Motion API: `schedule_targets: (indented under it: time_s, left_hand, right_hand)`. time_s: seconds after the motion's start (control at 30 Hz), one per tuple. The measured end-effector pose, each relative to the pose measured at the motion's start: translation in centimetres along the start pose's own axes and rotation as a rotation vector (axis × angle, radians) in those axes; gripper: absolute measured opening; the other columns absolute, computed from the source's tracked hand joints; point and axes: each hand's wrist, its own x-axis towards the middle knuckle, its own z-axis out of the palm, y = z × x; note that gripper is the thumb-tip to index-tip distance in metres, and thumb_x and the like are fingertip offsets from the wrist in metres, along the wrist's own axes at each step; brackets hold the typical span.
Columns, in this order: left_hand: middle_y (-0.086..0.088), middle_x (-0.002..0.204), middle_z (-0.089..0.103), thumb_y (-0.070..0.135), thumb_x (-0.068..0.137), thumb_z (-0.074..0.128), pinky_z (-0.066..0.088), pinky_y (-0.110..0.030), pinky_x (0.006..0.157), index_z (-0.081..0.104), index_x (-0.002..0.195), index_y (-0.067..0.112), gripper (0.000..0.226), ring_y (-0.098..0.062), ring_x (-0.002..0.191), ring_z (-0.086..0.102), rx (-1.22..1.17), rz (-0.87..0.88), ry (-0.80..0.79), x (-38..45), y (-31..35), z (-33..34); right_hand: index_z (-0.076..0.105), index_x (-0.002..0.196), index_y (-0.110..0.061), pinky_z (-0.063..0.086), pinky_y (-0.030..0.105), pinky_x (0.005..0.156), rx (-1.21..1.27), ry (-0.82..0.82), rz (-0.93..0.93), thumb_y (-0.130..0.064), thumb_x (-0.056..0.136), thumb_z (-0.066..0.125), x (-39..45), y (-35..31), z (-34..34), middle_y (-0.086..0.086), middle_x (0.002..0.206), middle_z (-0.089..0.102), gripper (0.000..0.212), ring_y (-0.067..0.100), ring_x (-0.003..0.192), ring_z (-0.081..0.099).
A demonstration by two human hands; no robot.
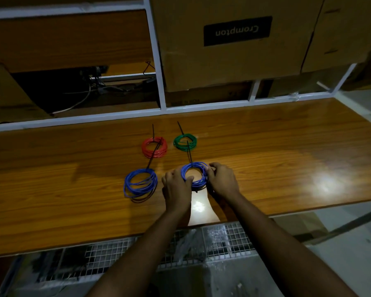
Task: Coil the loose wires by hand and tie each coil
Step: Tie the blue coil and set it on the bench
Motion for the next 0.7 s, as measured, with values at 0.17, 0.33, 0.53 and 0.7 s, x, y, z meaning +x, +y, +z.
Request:
schedule_targets:
  time_s: [0.17,0.33,0.53,0.7]
  left_hand:
    - [-0.01,0.136,0.047,0.032,0.097,0.058,0.042,-0.04,0.093,0.047,0.14,0.01,0.05,-0.029,0.125,0.04,0.062,0.17,0.083,-0.8,0.0,-1.3]
    - [-0.006,0.139,0.051,0.027,0.098,0.053,0.035,-0.039,0.101,0.049,0.139,0.012,0.044,-0.028,0.128,0.043,0.109,0.299,0.084,-2.4,-0.4,-2.0]
    - [-0.004,0.148,0.044,0.026,0.098,0.053,0.032,-0.039,0.109,0.043,0.144,0.013,0.049,-0.024,0.136,0.035,0.151,0.331,0.061,-6.0,-1.0,-3.0]
    - [-0.004,0.155,0.036,0.031,0.1,0.051,0.028,-0.041,0.114,0.036,0.15,0.016,0.054,-0.024,0.144,0.027,0.192,0.335,0.054,-7.9,-3.1,-4.8]
  right_hand:
    - [0.056,0.133,-0.015,0.05,0.034,0.081,-0.034,0.071,-0.059,-0.039,0.101,0.049,-1.1,1.3,-1.6,0.011,0.123,0.062,0.041,0.023,0.104,0.061]
    - [0.053,0.136,-0.011,0.044,0.037,0.093,-0.122,0.082,-0.289,-0.034,0.1,0.052,-3.4,1.9,-2.9,0.01,0.131,0.058,0.043,0.028,0.122,0.05]
    - [0.043,0.143,-0.017,0.041,0.049,0.103,-0.364,0.14,-0.489,-0.043,0.095,0.047,-6.5,2.0,-2.5,0.01,0.149,0.045,0.054,0.029,0.139,0.039]
    - [0.036,0.149,-0.014,0.027,0.057,0.111,-0.404,0.156,-0.511,-0.045,0.097,0.044,-9.1,0.7,-1.9,0.012,0.159,0.032,0.061,0.029,0.148,0.026]
